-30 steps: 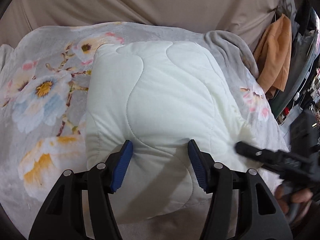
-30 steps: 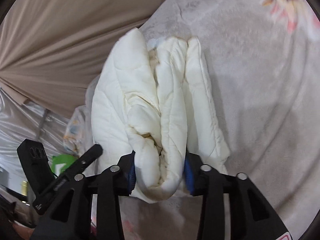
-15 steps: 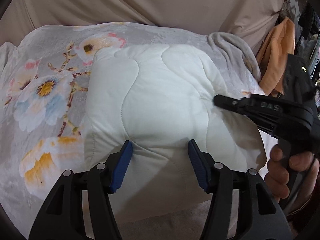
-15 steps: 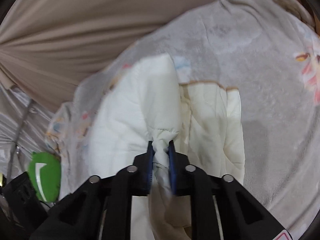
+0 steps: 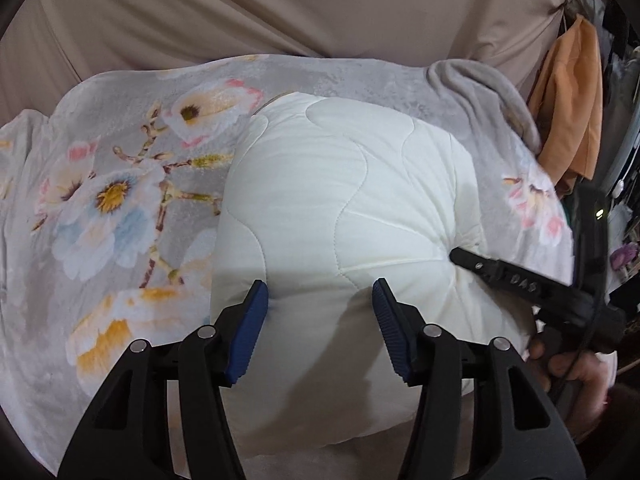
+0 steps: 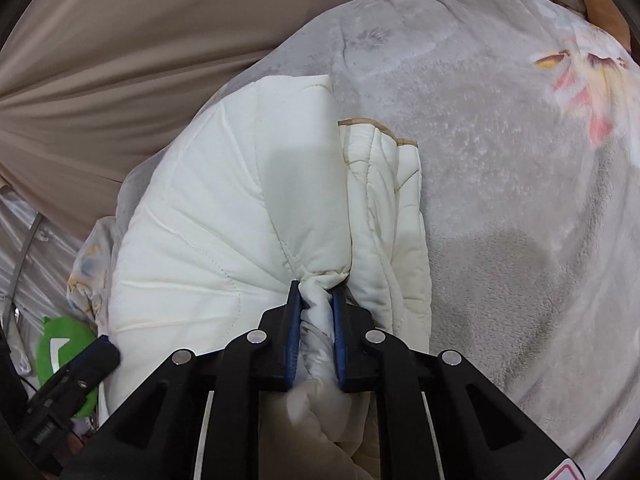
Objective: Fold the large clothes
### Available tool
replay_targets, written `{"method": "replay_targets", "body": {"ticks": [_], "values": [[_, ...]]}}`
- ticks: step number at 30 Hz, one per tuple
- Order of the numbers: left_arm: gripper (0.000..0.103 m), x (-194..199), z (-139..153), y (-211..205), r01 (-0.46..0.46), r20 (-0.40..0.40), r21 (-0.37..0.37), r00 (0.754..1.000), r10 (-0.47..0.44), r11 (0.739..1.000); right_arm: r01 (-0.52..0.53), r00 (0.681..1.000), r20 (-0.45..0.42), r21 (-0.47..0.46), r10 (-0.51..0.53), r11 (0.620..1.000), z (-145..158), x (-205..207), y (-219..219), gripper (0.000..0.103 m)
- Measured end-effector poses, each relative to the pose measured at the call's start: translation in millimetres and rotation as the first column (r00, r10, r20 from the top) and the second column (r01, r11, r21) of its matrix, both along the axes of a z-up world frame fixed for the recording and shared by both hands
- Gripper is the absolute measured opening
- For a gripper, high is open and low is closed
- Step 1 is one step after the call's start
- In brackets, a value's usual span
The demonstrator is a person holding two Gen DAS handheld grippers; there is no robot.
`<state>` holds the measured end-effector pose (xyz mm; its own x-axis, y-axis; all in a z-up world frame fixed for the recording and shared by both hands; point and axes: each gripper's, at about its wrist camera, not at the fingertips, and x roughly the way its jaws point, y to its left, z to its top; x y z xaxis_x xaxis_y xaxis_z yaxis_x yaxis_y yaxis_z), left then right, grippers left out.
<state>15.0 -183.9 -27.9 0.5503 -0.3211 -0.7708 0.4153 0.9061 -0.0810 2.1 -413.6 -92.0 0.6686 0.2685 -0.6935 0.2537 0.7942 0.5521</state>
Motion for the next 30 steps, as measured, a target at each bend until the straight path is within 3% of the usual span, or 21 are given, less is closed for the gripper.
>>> {"method": "replay_targets", "body": {"ticks": [3, 6, 8, 12, 17, 21, 30], "values": [[0.052, 3, -5, 0, -0.012, -0.020, 0.009, 1.000, 0.013, 1.000, 0.028, 1.000, 0.005, -0.032, -0.028, 0.999, 27, -9, 1, 0.016], [0.052, 4, -6, -1, -0.016, -0.020, 0.020, 1.000, 0.016, 1.000, 0.103, 0.994, 0.051, -0.172, -0.095, 0.980, 66, -24, 4, 0.024], [0.052, 5, -5, -1, -0.019, -0.027, 0.017, 0.999, 0.019, 1.000, 0.109, 0.992, 0.092, -0.221, -0.090, 0.969, 88, -26, 9, 0.020], [0.052, 11, 12, 5, -0.040, -0.024, -0.029, 0.999, 0.040, 0.999, 0.041, 0.995, 0.102, -0.278, -0.012, 0.960, 104, -6, 28, 0.006], [0.052, 35, 28, 9, -0.077, -0.001, -0.063, 0.997, 0.077, 0.995, -0.002, 0.998, 0.064, -0.363, 0.027, 0.932, 86, 32, 45, 0.003], [0.053, 58, 9, -1, -0.081, -0.037, -0.048, 0.996, 0.080, 0.996, -0.003, 1.000, 0.000, -0.393, 0.003, 0.919, 56, 53, 38, 0.002], [0.084, 66, -20, -21, -0.089, 0.046, -0.019, 0.995, 0.090, 0.996, 0.040, 0.999, 0.002, -0.346, -0.042, 0.937, 9, 50, 19, 0.000]]}}
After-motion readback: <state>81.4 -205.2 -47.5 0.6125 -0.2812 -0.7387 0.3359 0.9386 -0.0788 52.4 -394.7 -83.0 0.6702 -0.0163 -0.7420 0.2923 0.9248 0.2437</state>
